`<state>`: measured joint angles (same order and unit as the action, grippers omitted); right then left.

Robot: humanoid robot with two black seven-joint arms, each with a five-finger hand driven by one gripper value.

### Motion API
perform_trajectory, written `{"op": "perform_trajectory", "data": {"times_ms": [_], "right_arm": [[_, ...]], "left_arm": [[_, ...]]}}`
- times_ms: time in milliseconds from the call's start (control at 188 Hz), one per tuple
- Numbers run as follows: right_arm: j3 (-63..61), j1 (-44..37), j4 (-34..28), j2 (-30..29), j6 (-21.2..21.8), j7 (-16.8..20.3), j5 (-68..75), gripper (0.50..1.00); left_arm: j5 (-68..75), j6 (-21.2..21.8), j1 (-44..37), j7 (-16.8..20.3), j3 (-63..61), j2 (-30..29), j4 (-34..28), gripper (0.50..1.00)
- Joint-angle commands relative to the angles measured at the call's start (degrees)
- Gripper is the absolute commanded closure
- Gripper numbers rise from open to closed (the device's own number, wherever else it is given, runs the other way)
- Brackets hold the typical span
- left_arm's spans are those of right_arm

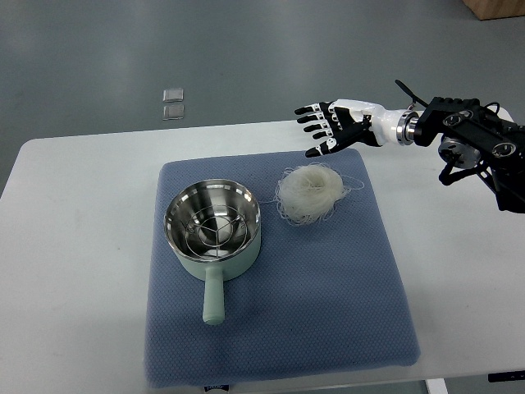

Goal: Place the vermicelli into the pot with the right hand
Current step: 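Lower the right hand onto the vermicelli and close fingers around it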

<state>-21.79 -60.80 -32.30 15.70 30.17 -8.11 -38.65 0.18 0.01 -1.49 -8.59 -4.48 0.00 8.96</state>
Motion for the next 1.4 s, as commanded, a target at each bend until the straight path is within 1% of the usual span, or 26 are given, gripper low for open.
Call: {"op": "perform_trajectory", "data": {"times_ms": [0, 149, 223, 292, 377, 696, 834, 983, 1143, 1393], "right_arm": [[0.17, -0.81, -2.24, 1.44, -0.03, -0.41, -4.85, 0.574], [0.26, -1.69, -7.52, 3.02, -0.11, -0.59, -17.85, 0.574], [0.26, -1.69, -8.57, 3.46, -0.03, -0.77, -24.72, 0.574], [0.7, -1.78, -9.27, 3.46, -0.03, -2.0, -31.65, 0.574], [2.45, -2.57, -9.72, 3.37, -0.11, -2.88, -35.79, 0.574], [7.64, -3.1, -9.19, 2.32, -1.96, -2.7, -36.76, 0.574], [8.08, -2.4, -8.92, -0.41, -3.28, -2.44, -36.84, 0.574], [9.05, -2.4, -7.87, -1.73, -6.88, -2.44, -36.84, 0.574], [12.91, -2.4, -6.81, -2.61, -8.81, -2.44, -36.93, 0.574], [15.2, -2.4, -6.81, -3.05, -9.25, -2.44, -37.02, 0.576]], "left_arm": [[0.0, -0.01, 0.0, -0.02, 0.0, 0.0, 0.0, 0.5], [0.0, -0.01, 0.0, -0.02, 0.0, 0.0, 0.0, 0.5], [0.0, -0.01, 0.0, -0.02, 0.0, 0.0, 0.0, 0.5], [0.0, -0.01, 0.0, -0.02, 0.0, 0.0, 0.0, 0.5], [0.0, -0.01, 0.0, -0.02, 0.0, 0.0, 0.0, 0.5], [0.0, -0.01, 0.0, -0.02, 0.0, 0.0, 0.0, 0.5], [0.0, -0.01, 0.0, -0.02, 0.0, 0.0, 0.0, 0.5], [0.0, -0.01, 0.0, -0.02, 0.0, 0.0, 0.0, 0.5], [0.0, -0.01, 0.0, -0.02, 0.0, 0.0, 0.0, 0.5], [0.0, -0.01, 0.0, 0.07, 0.0, 0.0, 0.0, 0.5]]}}
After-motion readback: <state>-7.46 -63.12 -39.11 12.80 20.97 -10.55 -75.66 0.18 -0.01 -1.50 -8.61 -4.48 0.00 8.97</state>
